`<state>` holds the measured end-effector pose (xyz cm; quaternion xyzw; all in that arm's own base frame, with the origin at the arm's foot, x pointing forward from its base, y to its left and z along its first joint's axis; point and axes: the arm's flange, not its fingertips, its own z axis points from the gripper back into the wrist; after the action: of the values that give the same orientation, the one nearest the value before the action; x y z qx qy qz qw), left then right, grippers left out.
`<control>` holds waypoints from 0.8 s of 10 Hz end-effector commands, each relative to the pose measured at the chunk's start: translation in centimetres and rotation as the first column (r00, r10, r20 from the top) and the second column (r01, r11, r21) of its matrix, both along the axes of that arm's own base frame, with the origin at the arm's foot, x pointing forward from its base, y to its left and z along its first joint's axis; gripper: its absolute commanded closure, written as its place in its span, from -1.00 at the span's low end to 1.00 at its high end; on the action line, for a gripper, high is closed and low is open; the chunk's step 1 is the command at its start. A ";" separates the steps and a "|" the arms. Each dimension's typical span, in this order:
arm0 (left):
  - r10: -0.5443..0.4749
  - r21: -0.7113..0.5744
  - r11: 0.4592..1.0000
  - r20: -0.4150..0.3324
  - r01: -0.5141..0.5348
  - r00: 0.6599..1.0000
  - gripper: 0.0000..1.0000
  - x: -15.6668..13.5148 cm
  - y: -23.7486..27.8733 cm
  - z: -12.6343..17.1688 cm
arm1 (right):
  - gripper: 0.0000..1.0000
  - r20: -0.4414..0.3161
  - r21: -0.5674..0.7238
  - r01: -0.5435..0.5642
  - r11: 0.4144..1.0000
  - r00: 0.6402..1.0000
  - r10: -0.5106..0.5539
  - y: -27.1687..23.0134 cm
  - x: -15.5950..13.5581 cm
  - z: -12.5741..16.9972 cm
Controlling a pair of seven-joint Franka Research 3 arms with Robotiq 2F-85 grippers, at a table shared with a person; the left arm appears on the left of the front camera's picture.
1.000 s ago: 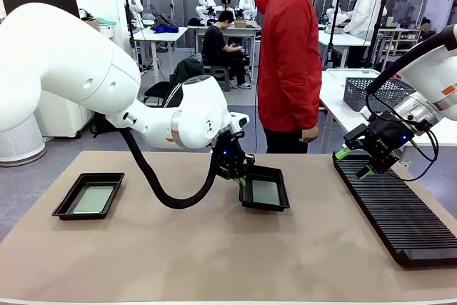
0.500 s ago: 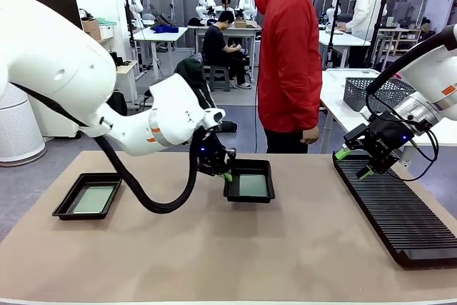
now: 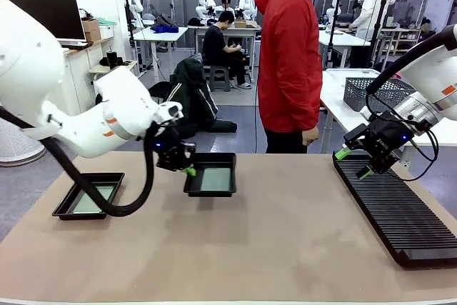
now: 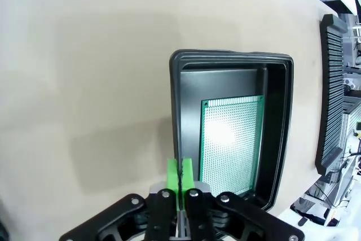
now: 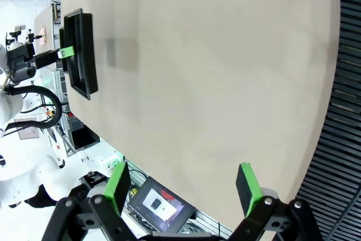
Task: Inspect and transfer BCBs to ESD trays.
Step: Pick up the ESD tray and place it on the left side of the table.
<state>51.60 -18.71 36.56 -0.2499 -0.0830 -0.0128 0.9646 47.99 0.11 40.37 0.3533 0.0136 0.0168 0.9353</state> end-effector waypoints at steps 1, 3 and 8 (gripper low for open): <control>-0.015 -0.020 1.000 -0.005 0.015 1.000 0.95 -1.1 4.2 0.1 | -1.00 -0.007 -0.003 0.017 1.000 1.000 -0.017 0.3 -0.1 0.2; -0.014 -0.006 1.000 -0.019 0.014 1.000 0.95 -1.0 8.0 0.2 | -1.00 -0.007 -0.003 0.017 1.000 1.000 -0.017 0.3 -0.1 0.2; -0.014 0.040 0.999 -0.030 0.015 0.999 0.95 -0.2 12.9 -1.1 | -1.00 -0.007 -0.003 0.017 1.000 1.000 -0.017 0.3 -0.1 0.2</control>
<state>51.47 -6.56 35.92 -0.2378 -0.0697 -0.0038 0.9688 47.98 0.11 40.37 0.3533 0.0137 0.0168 0.9353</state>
